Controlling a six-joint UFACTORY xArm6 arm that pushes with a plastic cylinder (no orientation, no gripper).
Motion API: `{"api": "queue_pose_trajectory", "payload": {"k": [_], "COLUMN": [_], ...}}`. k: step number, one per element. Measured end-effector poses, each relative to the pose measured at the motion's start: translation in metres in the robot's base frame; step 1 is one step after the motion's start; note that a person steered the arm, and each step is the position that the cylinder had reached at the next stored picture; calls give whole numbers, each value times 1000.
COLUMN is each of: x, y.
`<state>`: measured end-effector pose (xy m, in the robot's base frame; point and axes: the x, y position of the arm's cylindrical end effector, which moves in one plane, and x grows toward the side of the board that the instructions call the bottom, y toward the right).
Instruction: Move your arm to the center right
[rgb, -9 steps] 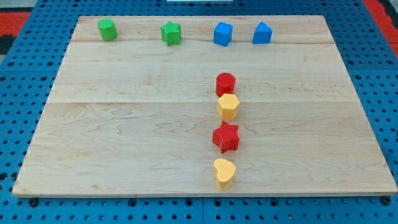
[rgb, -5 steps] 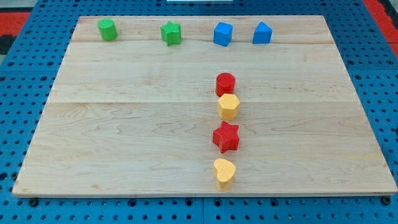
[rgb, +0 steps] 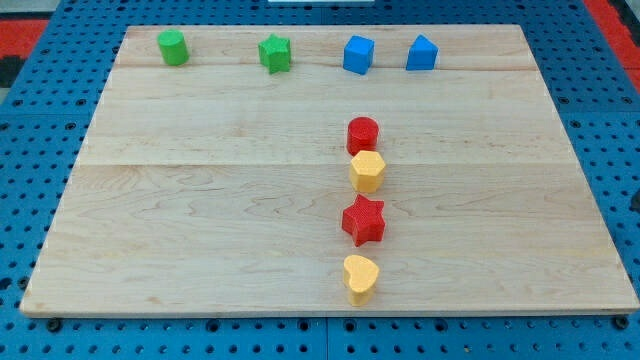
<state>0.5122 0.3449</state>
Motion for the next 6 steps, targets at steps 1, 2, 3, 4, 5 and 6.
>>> {"api": "queue_pose_trajectory", "payload": {"k": [1,2,3,4,5,6], "x": [-2,-4,-30,-49,-51,-53], "y": [0,0,0,0,-16,-31]}}
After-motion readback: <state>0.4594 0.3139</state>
